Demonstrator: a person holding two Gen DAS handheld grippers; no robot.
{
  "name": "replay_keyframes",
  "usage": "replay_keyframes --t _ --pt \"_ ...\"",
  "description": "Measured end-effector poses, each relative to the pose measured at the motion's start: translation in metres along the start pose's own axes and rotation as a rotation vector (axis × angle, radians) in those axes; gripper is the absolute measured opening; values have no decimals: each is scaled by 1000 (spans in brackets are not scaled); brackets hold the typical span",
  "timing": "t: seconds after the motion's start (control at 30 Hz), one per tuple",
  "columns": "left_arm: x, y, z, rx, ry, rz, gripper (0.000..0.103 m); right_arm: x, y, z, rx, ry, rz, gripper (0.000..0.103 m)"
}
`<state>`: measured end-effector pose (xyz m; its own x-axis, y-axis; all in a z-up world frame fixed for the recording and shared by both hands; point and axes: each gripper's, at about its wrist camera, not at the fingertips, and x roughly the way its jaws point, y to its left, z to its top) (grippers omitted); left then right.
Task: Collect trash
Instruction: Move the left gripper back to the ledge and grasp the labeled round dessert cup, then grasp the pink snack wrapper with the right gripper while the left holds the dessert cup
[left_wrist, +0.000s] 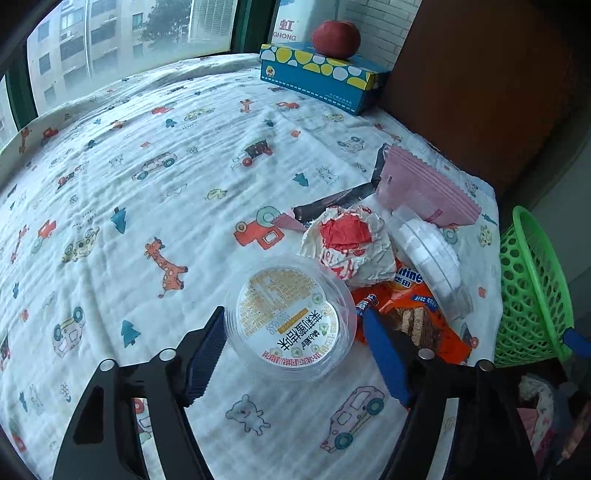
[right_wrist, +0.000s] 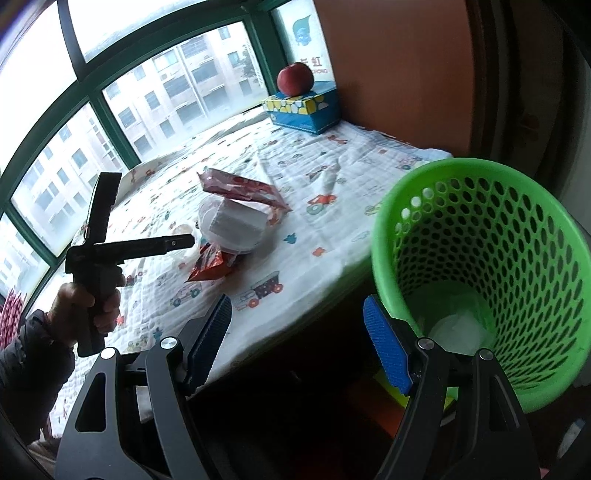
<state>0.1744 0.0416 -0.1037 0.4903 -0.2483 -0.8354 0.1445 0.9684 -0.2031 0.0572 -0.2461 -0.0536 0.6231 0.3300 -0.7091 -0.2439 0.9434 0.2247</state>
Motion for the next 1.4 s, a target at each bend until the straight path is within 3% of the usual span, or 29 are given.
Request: replay_keyframes --t 0.37,0.93,1.4 --pt "-18 7 -7 -21 -32 -18 66 17 13 14 -11 13 52 74" --pt "-65 20 -16 -39 -98 -37 66 78 56 89 -45 30 170 74" --pt "-76 39 -26 -85 -119 -67 66 157 98 121 -160 63 56 74"
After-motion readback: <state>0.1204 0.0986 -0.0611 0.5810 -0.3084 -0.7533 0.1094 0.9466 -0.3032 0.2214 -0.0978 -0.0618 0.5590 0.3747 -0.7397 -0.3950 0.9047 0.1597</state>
